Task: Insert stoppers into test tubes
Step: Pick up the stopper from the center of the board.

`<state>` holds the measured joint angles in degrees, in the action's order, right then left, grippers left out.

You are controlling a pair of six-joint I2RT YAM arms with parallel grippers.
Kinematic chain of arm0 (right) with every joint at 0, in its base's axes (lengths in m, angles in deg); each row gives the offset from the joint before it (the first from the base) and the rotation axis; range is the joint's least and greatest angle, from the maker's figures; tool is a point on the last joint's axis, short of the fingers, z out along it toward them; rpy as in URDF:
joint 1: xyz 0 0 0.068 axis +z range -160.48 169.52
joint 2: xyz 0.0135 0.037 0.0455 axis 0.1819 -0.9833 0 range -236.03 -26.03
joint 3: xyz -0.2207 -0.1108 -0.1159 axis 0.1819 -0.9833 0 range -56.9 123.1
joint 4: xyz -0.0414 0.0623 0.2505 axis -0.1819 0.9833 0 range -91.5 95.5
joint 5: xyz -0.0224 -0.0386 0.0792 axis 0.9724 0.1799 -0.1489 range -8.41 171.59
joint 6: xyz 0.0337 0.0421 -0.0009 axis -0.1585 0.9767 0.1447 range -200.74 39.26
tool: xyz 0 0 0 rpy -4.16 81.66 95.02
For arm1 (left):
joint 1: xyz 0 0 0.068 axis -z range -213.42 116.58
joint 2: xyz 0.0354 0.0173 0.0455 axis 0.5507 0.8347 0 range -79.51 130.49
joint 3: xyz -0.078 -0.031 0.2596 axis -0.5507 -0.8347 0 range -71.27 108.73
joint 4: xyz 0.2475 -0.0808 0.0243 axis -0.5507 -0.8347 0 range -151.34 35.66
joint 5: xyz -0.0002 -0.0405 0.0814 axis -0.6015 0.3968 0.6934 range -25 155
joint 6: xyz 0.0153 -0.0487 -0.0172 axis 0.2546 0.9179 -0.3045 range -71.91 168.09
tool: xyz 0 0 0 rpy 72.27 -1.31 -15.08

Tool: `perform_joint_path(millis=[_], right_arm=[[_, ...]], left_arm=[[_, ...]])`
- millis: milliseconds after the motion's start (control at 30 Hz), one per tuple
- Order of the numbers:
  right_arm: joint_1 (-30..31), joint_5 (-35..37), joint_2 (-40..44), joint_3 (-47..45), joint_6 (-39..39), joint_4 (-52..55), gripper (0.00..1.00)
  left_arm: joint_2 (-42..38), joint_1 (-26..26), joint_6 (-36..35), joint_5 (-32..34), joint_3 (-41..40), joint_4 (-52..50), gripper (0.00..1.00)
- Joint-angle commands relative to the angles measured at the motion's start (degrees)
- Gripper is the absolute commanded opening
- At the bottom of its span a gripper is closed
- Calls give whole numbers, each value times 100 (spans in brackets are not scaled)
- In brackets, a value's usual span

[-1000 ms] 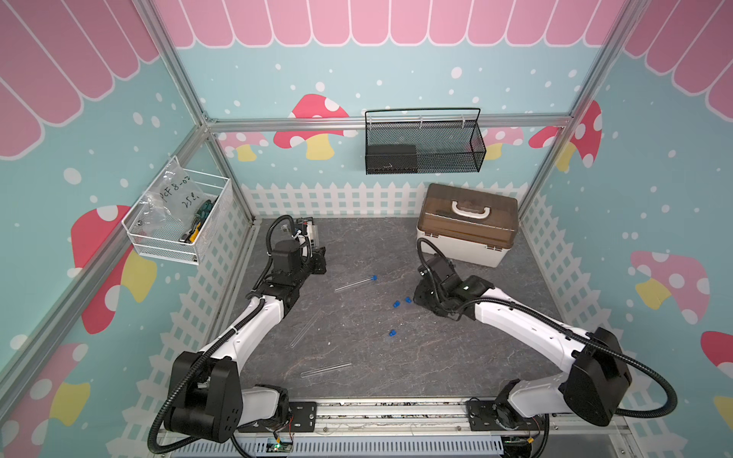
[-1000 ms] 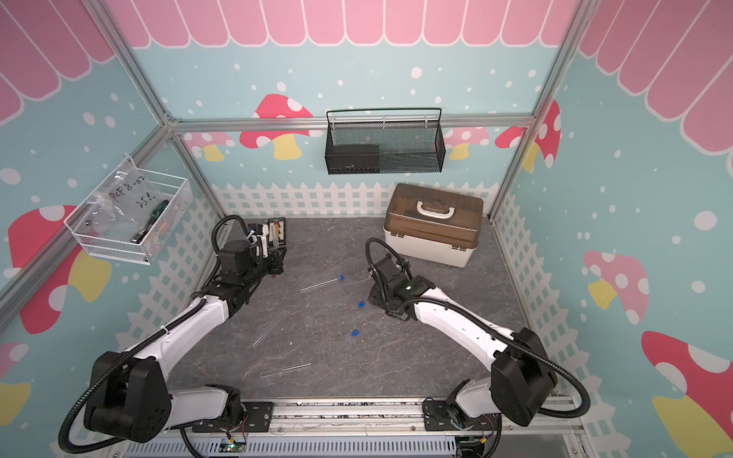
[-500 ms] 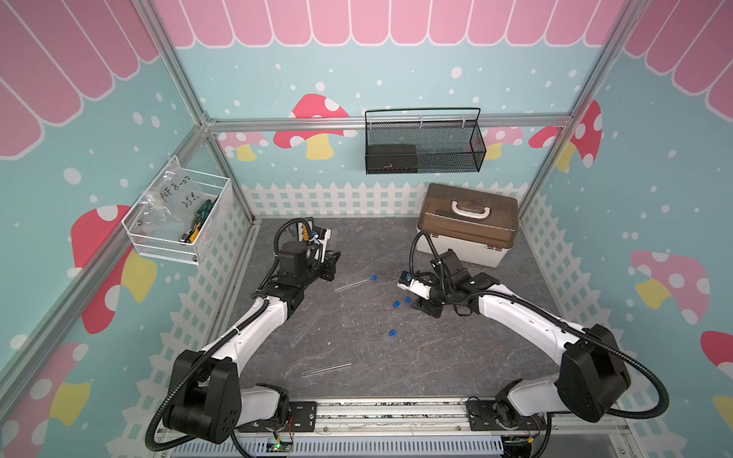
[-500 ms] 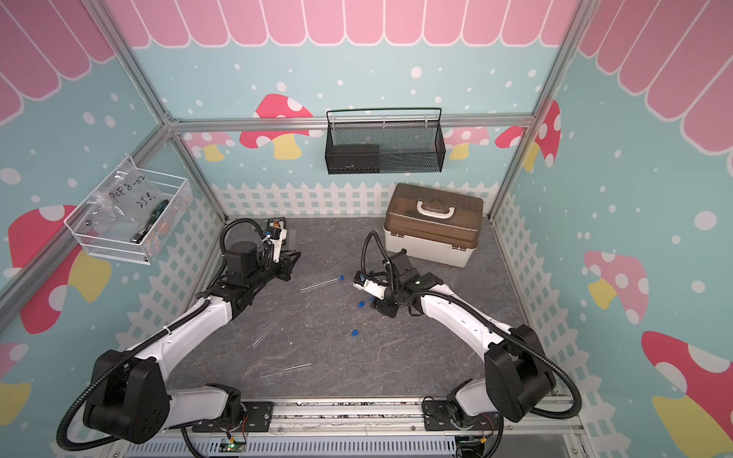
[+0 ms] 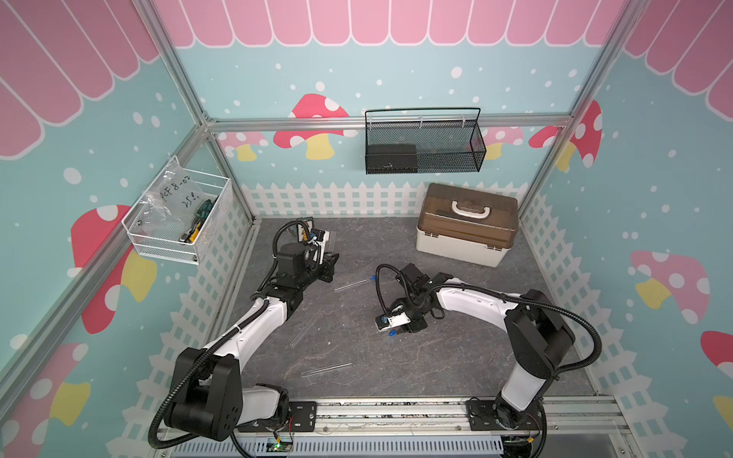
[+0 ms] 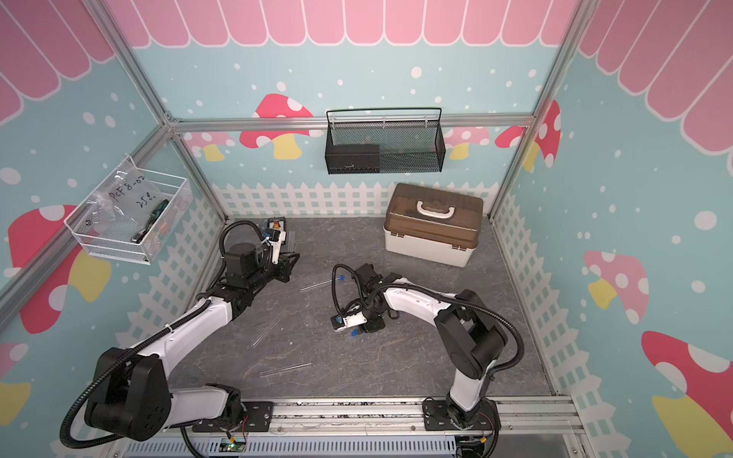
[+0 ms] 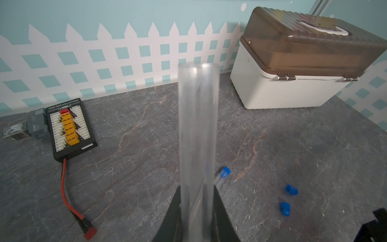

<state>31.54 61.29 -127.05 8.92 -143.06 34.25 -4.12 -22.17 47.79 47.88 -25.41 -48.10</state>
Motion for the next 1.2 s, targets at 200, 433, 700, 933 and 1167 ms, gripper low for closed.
perform_joint_path(millis=[200, 433, 700, 933, 1167], right_arm=[[113, 26, -440, 283, -493, 167, 36], [112, 16, -626, 282, -565, 204, 31], [113, 61, -718, 292, -614, 193, 26], [122, 83, -736, 334, -667, 246, 23], [147, 150, -992, 361, -677, 309, 20]], left_arm=[[-178, -52, -44, -9, -35, 33, 0], [-174, -49, -58, -85, -34, 26, 0], [-139, -44, -59, -139, -25, 31, 0], [-122, -44, -87, -177, -16, 6, 0], [-106, -44, -90, -160, -3, -9, 0]])
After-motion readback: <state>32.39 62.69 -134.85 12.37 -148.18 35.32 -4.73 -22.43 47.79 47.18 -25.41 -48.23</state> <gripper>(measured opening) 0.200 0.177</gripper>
